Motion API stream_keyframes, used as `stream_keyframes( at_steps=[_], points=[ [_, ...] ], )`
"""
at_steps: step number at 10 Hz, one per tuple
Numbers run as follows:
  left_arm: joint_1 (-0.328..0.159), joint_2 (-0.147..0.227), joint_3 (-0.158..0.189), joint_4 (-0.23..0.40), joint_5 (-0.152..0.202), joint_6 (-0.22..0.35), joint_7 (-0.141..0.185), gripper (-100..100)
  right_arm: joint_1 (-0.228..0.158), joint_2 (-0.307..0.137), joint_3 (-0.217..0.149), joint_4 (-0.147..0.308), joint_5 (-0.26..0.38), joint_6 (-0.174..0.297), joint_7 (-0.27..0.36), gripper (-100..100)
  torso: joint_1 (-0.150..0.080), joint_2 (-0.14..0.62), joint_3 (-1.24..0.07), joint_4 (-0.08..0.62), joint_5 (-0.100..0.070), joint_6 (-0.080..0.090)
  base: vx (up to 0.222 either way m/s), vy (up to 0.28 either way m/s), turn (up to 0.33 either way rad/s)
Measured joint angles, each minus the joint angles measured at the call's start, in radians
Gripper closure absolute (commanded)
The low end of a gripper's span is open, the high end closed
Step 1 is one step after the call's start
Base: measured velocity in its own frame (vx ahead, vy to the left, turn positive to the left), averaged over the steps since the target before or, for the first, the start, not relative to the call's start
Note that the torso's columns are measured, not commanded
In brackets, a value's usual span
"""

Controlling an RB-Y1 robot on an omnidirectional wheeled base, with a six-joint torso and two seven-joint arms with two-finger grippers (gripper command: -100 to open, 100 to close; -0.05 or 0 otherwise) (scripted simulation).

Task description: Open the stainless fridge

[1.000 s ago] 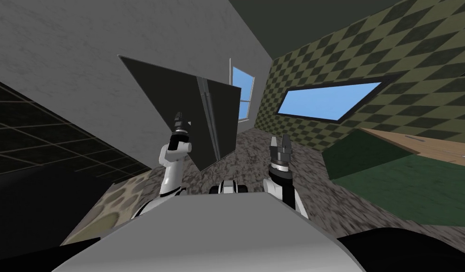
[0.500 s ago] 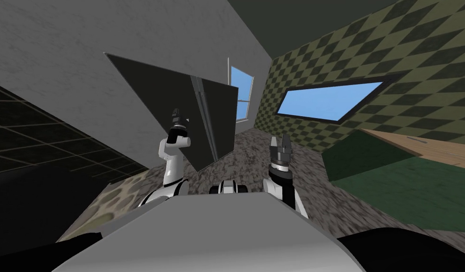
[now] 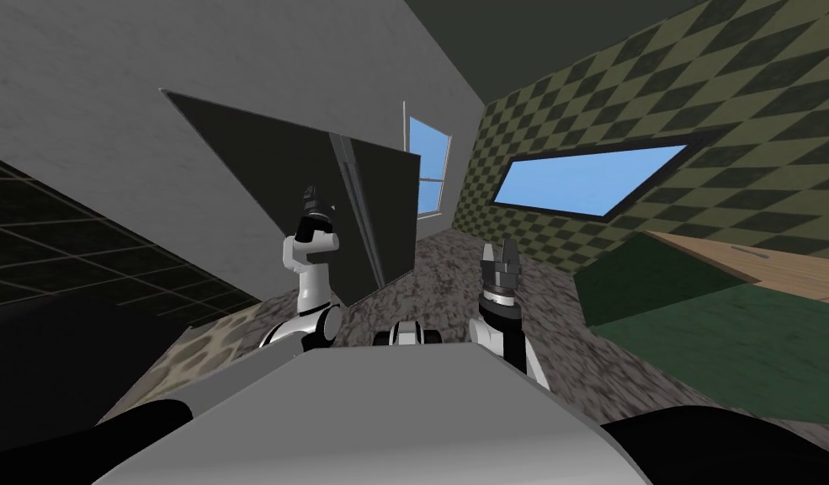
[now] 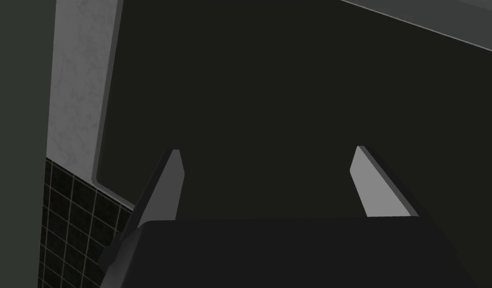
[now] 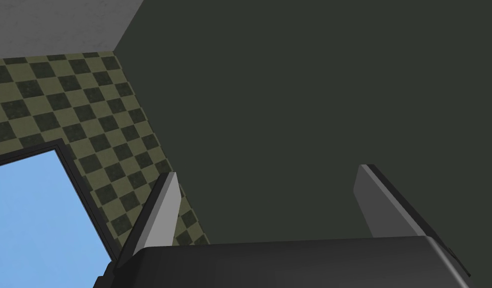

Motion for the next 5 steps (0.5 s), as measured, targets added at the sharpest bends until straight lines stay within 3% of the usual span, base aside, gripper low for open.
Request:
stream_keyframes(
  at_steps=[5],
  points=[
    [-0.129,0.007,0.046,0.056,-0.032,0.111,0.034,-100,0.000,0.000,0.000,0.000,0.000,0.000,0.000,0,0.001,-0.001,0.000,0.000,0.000,0.000,0.041,-0.106,0.019]
  ],
)
